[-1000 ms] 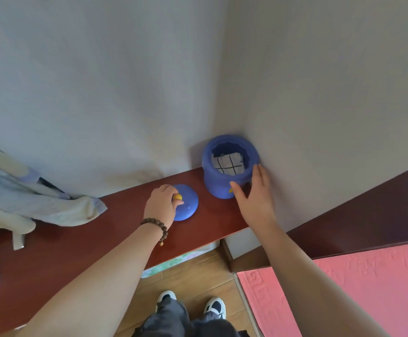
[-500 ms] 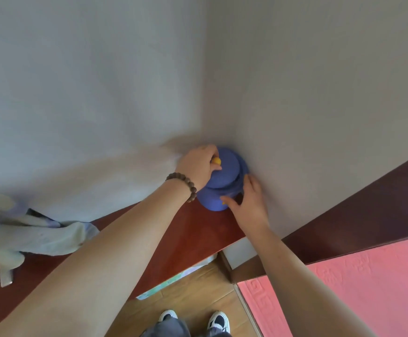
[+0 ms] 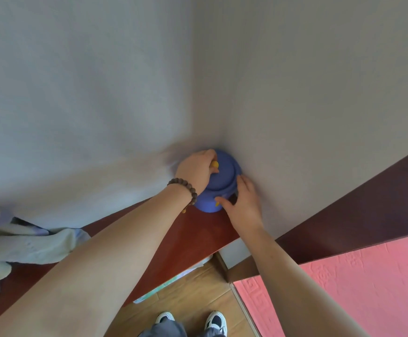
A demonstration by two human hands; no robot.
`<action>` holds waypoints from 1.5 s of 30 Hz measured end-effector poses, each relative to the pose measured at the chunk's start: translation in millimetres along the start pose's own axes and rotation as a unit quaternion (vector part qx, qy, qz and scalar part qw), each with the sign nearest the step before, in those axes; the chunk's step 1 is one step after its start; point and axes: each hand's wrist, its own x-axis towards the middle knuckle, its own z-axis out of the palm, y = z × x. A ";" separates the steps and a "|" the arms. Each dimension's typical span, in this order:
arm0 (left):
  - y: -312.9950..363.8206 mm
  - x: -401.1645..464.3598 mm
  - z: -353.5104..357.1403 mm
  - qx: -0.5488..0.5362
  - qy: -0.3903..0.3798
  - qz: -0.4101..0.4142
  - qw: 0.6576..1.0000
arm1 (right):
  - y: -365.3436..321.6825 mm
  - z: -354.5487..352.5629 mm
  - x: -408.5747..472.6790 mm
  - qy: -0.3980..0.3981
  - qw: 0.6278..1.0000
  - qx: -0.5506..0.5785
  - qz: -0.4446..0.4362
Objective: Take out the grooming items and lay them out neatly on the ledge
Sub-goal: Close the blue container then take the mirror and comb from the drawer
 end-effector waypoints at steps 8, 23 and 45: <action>0.8 0.3 6.9 0.013 -0.003 -0.012 1.000 | 0.0 -1.5 0.3 -0.008 1.000 -0.011 -0.003; -12.9 -75.6 -18.0 0.088 0.072 -0.111 0.987 | -10.8 -11.7 -14.7 -0.010 0.991 -0.076 -0.112; -136.9 -430.4 -82.8 0.162 0.222 -0.414 0.868 | -111.7 187.1 -193.3 -0.231 0.928 -0.085 -0.281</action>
